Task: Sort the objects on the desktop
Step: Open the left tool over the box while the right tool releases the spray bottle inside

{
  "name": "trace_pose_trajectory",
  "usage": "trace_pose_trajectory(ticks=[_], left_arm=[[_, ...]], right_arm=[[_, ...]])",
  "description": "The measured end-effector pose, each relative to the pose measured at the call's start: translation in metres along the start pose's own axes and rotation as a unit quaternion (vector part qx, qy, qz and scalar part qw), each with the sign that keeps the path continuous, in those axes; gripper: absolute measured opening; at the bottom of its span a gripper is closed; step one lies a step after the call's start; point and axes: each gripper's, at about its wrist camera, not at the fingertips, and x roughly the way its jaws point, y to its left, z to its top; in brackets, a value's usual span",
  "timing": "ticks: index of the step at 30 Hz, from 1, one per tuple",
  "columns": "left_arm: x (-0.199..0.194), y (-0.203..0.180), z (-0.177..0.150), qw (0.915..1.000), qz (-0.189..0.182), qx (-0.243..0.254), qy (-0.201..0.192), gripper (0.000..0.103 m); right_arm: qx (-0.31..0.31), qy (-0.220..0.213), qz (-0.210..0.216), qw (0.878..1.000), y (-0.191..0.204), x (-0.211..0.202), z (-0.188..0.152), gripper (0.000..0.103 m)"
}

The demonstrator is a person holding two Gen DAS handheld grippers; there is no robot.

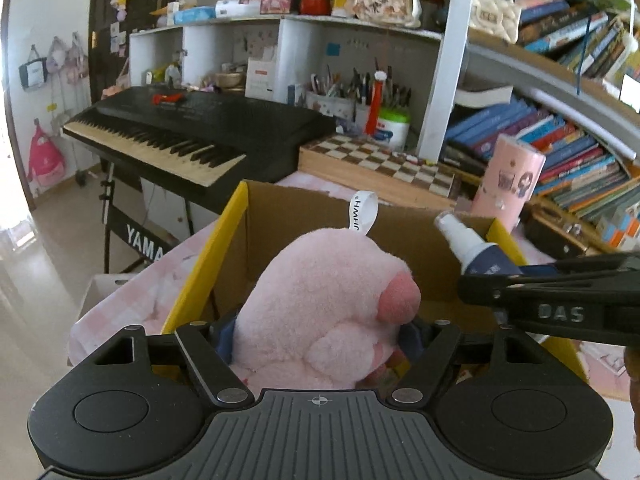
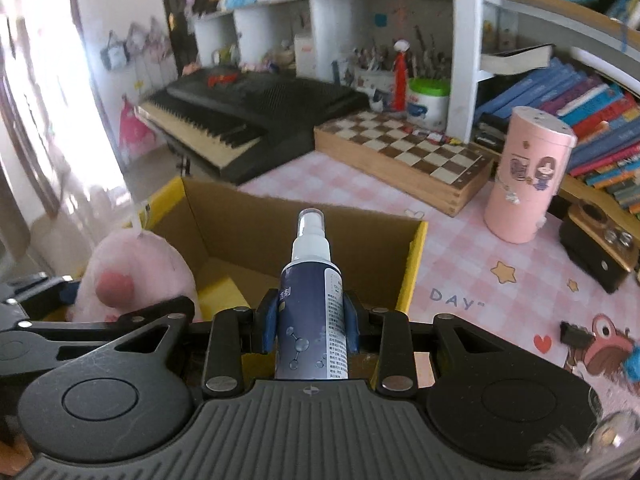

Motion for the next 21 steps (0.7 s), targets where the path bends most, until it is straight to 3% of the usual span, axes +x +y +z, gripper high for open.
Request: trace_pose_trajectory(ticks=[12,18,21], left_arm=[[0.001,-0.004,0.001,0.9995,0.019,0.021,-0.016,0.085],[-0.012,-0.002,0.003,0.9988,0.012,0.015,-0.045,0.09],[-0.018,-0.002,0.004,0.9984,0.012,0.013,-0.054,0.09]], right_arm=[[-0.098,0.053,-0.012,0.994,0.01,0.042,0.008,0.03],[-0.116,0.059,-0.023,0.991,0.011,0.051,0.01,0.03],[-0.107,0.052,-0.024,0.993,0.008,0.049,0.012,0.036]])
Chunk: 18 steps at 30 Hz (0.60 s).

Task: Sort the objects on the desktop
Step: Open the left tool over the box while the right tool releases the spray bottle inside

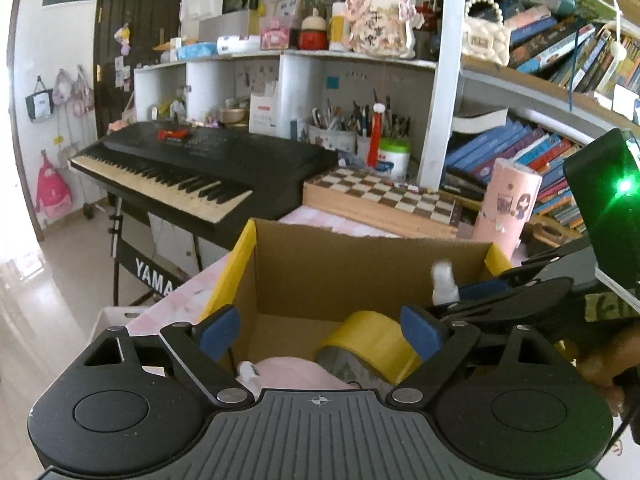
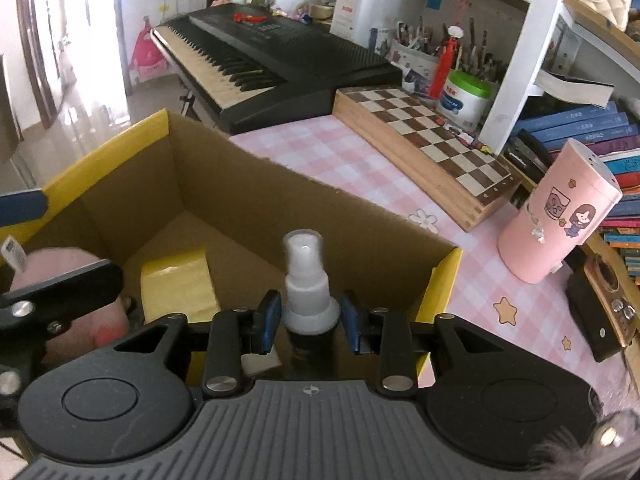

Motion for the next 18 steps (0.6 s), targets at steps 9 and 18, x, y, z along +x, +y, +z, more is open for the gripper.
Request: trace_pose_trajectory(ticks=[9,18], left_arm=[[-0.023,0.001,0.004,0.9995,-0.001,-0.016,-0.026,0.094],[-0.053,0.005,0.002,0.9985,0.002,-0.028,-0.047,0.095]], right_arm=[[0.033,-0.045,0.004,0.998,-0.004,-0.03,0.003,0.046],[0.058,-0.084,0.0,0.995,0.005,-0.072,-0.009,0.046]])
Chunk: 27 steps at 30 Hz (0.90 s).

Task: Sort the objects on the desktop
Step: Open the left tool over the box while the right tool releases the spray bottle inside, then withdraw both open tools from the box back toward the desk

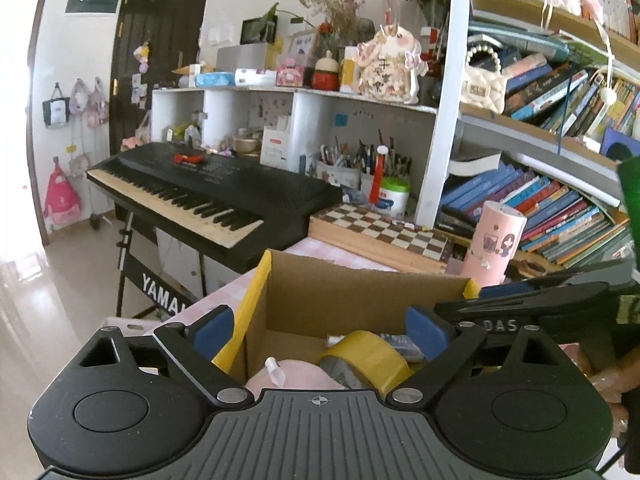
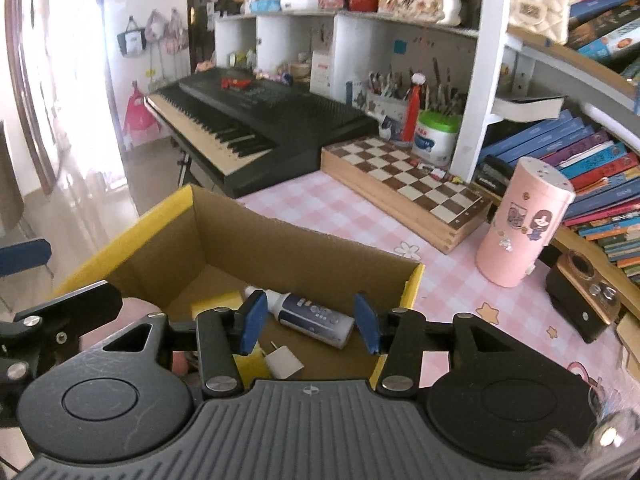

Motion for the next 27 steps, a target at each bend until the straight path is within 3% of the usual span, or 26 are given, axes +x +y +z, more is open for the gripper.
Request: trace_pose_trajectory(ticks=[11,27], left_arm=[[-0.046,0.006,-0.004,0.9996,-0.008,-0.016,-0.024,0.096],[-0.112,0.022,-0.037,0.9994,-0.023,-0.021,-0.015,0.096]], right_arm=[[0.059,-0.049,-0.024,0.997,0.0,-0.068,-0.026,0.047],[0.105,-0.055,-0.064,0.991,0.028,-0.14,-0.091,0.048]])
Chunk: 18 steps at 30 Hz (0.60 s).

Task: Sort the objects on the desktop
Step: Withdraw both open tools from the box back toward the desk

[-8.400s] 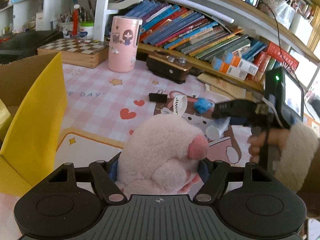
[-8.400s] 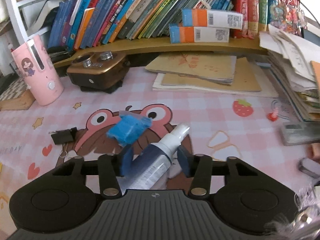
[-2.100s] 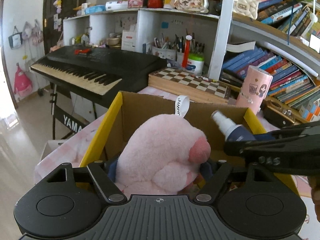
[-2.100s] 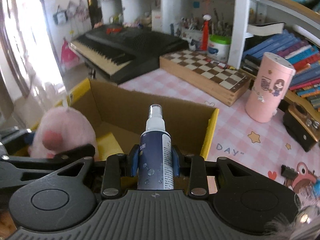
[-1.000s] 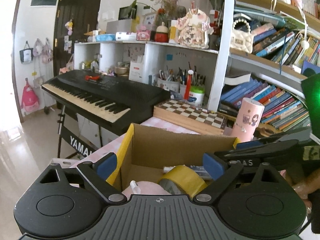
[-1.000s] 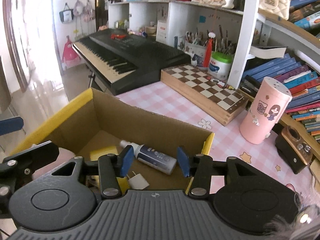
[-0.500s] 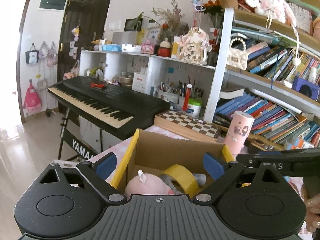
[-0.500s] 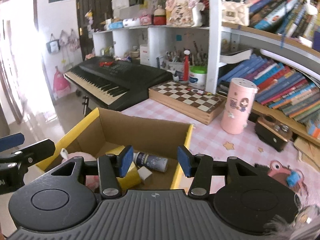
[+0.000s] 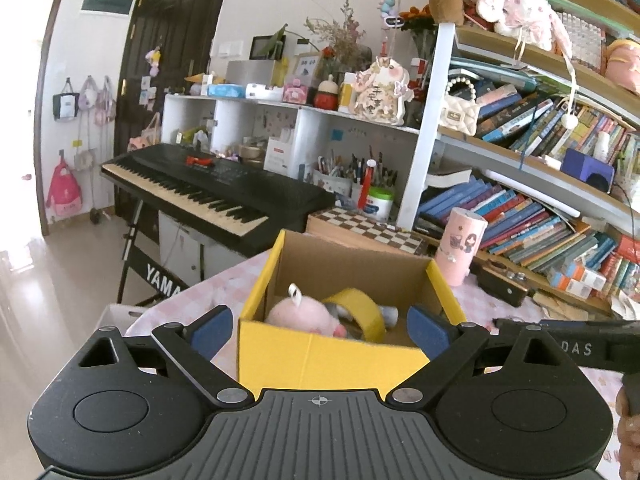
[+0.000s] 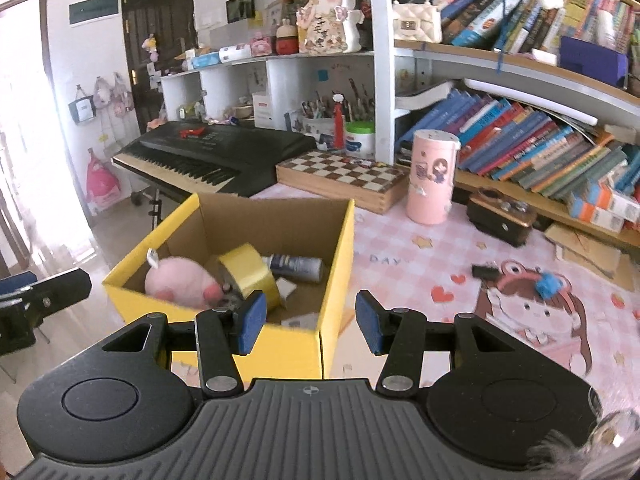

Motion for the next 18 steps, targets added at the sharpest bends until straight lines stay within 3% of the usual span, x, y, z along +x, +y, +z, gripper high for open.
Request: trace_pose_trajectory(ticks=[18], left_arm=[[-0.052,0.01,-0.042,0.9995,-0.005,0.004,0.032,0.096]], right_arm=[[0.016,0.022,-0.025,0.999,0.031,-0.056,-0.077,0.051]])
